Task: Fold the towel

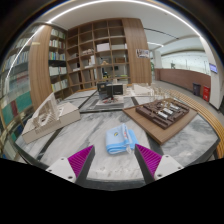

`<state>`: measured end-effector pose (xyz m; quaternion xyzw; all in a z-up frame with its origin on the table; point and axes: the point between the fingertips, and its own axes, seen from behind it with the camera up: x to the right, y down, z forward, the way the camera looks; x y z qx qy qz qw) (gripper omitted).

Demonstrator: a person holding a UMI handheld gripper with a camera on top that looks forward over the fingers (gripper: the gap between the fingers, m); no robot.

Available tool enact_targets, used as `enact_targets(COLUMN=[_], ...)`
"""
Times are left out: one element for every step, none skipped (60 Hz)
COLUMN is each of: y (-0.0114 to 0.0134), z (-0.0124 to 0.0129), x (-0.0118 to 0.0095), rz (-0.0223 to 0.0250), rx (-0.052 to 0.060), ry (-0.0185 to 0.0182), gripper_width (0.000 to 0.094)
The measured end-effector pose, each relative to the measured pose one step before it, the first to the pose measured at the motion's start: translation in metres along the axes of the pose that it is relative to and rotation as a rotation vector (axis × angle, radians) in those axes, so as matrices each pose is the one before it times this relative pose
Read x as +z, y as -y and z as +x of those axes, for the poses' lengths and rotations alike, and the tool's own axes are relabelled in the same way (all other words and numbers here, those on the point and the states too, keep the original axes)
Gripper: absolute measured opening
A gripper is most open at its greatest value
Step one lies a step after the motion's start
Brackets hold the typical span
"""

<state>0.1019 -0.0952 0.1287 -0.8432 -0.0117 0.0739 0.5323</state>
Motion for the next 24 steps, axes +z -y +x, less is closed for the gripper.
enact_targets(y=[-0.00144, -0.00266, -0.00034, -0.00068, -0.00041, -0.00004, 0.00047, 0.00079, 0.00025, 0.00145, 0.00114, 0.00091, 0.00123, 0.00119, 0.00174, 0.00194, 0.00190, 0.00163, 0.00092, 0.00112, -0.00027, -0.00055, -0.00119, -0.00152], z=[-0.00409, -0.00276, -0.00302, -0.00304, -0.00266, -0.00217, -0.00189, -0.00122, -0.00132, -0.00090, -0.00136, -0.00160, -0.00063, -0.00002, 0.00077, 0.00212, 0.00219, 0.00175, 0.00106, 0.00135, 0.00006, 0.00046, -0.00010, -0.00052], x=[-0.00558, -0.00375, -0.00376, -0.00376, -0.00364, -0.00353, -0.00292, -0.00280, -0.00283, -0.00278, -0.00172, -0.00197, -0.00117, -0.00107, -0.00067, -0.00050, -0.00054, -0.00060, -0.00062, -0.00006, 0.00007, -0.00008, 0.00029, 0.00003], rz=[0.00115, 0.00311, -0.00185, -0.00054, 0.00145, 0.00296, 0.00480, 0.00560, 0.00673, 0.00596, 0.00496, 0.00139, 0.00103, 0.00205, 0.00550, 0.00765, 0.00882, 0.00859, 0.00712, 0.00637, 0.00310, -0.00165, -0.00451, -0.00617], rx=[-0.0067, -0.0074, -0.0102, -0.0101, -0.0109, -0.0120, -0.0138, -0.0152, -0.0157, -0.0092, 0.0012, 0.0103, 0.0126, 0.0076, 0.0007, -0.0065, -0.0070, -0.0028, 0.0007, -0.0013, -0.0010, -0.0001, -0.0006, 0.0003], ry=[0.00471, 0.00434, 0.00422, 0.00367, 0.00340, 0.00256, 0.00142, 0.00024, -0.00041, 0.00256, 0.00590, 0.00791, 0.00796, 0.00414, -0.00082, -0.00562, -0.00665, -0.00492, -0.00154, -0.00277, -0.00207, -0.00103, 0.00012, 0.00380], gripper_width=[0.0833, 0.0832, 0.0832, 0.0830, 0.0830, 0.0831, 0.0832, 0.0828, 0.0830, 0.0837, 0.0839, 0.0840, 0.0840, 0.0841, 0.0842, 0.0840, 0.0841, 0.0840, 0.0843, 0.0843, 0.0845, 0.0846, 0.0842, 0.0840])
